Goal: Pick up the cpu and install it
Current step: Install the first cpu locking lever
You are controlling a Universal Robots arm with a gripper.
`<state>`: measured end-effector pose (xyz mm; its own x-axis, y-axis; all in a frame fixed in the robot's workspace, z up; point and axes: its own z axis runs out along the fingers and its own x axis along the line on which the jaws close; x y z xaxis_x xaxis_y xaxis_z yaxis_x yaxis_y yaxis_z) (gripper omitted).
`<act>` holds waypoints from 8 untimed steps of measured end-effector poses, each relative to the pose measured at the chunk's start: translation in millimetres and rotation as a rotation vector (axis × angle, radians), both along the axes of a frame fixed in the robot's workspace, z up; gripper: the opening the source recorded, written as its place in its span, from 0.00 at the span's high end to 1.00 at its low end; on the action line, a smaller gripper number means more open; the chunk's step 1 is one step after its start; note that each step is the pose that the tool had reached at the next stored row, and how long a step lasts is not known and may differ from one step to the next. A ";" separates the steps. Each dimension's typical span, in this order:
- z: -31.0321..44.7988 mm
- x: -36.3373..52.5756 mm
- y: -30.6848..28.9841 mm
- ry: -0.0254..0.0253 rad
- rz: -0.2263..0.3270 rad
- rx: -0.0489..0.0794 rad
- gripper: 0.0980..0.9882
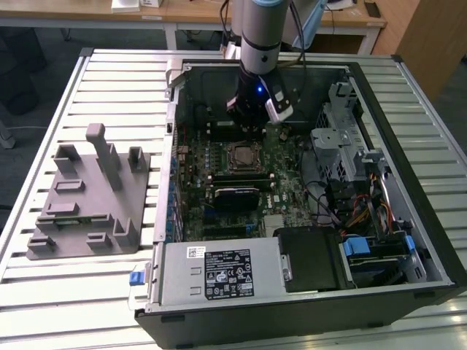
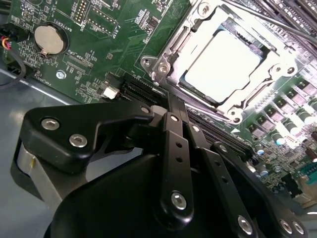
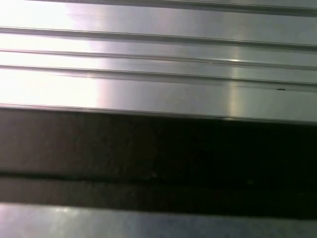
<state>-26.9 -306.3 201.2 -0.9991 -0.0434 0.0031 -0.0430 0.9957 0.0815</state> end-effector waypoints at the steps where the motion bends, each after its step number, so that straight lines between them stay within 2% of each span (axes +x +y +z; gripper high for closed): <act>1: -0.9 0.1 0.0 0.0000 0.000 0.000 0.99; 8: -2.3 0.3 0.0 0.0001 0.000 0.000 0.99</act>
<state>-26.7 -306.3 199.0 -0.9990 -0.0435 0.0032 -0.0431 0.9958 0.0812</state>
